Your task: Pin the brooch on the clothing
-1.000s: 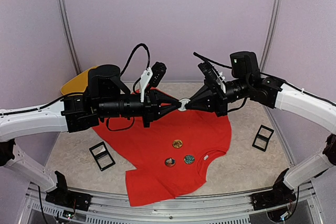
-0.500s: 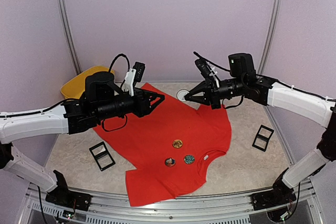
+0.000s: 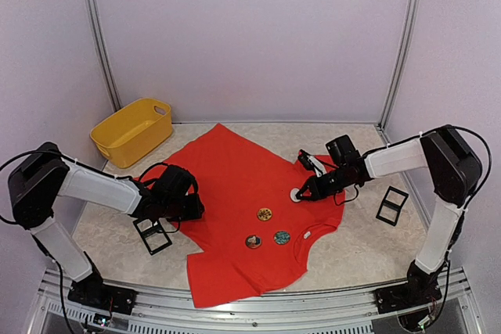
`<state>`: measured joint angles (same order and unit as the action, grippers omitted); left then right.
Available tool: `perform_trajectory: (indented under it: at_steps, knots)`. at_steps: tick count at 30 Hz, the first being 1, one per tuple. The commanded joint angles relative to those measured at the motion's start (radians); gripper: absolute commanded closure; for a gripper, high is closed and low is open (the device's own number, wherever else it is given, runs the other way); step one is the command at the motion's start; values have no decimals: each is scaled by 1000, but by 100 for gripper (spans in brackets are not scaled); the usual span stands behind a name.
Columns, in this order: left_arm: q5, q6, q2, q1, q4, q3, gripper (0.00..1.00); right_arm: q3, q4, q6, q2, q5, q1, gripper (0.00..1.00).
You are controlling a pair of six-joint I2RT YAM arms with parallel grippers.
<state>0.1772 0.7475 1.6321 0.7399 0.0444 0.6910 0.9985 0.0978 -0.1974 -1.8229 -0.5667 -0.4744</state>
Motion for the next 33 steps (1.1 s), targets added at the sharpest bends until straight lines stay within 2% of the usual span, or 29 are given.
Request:
perform_trajectory:
  at_steps: [1,4,7,9,10,11,13,16,20,29,33]
  knots:
    - [110,40,11,-15,-85,15,64,-34,-38,-35,-32,72,39,100]
    - [160,-40,-32,26,-38,25,64,-36,-32,-10,-15,121,41,100]
    - [173,-275,-45,138,88,77,58,-37,-50,42,32,151,28,100]
    - [79,-469,-11,206,137,144,55,-57,-87,97,85,221,-4,100]
    - [-21,-553,13,239,129,200,54,-70,-108,134,111,262,-26,100]
    - [-96,-618,58,259,106,238,53,-86,-139,176,136,307,-53,100]
    - [-140,-689,120,281,63,301,53,-117,-191,287,172,379,-108,100]
    - [-119,-699,189,280,31,338,53,-160,-288,363,212,369,-160,100]
    - [-97,-709,190,276,65,291,52,-216,-431,415,221,296,-203,100]
    - [-90,-659,162,259,101,156,38,-159,-448,452,149,263,-253,100]
    - [-90,-649,156,259,138,102,38,-151,-441,468,136,264,-264,100]
